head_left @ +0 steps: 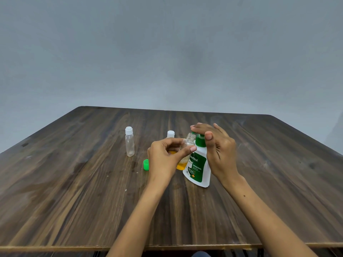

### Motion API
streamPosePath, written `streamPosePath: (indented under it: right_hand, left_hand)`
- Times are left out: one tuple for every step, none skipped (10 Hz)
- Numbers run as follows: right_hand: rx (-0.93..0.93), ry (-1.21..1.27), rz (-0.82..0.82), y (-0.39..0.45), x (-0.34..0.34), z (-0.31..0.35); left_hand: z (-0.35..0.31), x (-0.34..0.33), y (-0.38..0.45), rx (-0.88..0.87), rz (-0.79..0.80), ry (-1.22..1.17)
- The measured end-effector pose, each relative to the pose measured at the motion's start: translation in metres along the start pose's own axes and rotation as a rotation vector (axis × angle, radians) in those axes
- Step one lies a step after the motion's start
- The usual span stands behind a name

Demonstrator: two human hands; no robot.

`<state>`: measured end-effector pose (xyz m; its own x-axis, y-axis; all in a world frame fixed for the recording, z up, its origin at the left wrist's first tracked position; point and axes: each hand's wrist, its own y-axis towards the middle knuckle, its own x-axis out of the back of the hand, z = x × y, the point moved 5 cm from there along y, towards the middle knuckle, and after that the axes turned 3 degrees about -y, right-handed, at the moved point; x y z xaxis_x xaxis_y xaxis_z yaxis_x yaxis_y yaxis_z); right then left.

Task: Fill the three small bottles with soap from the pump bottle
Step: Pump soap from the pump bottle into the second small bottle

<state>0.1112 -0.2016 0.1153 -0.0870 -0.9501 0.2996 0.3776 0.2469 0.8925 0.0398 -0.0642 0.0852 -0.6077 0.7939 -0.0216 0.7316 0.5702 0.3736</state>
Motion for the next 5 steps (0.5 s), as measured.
streamPosePath:
  right_hand:
    - [-0.003,0.010,-0.001,0.0002,0.0014,-0.0001]
    - [-0.004,0.005,0.011,0.0034,0.0026,0.0003]
    - [-0.001,0.013,-0.019,0.0023,0.0013,0.0009]
    - [-0.011,0.026,-0.046,-0.0004,-0.0010,0.0001]
    - [-0.003,0.019,-0.044,0.0006,0.0002,-0.0004]
  left_hand:
    - [0.0002,-0.0023,-0.0002,-0.003,0.007,0.004]
    - [-0.0014,-0.0019,0.0001,-0.005,0.008,0.008]
    - [-0.0022,-0.0002,0.0008,-0.012,0.002,0.010]
    - [-0.0013,0.0000,0.0010,-0.006,0.003,0.007]
    - [-0.0023,0.0000,-0.0003,-0.005,0.006,0.002]
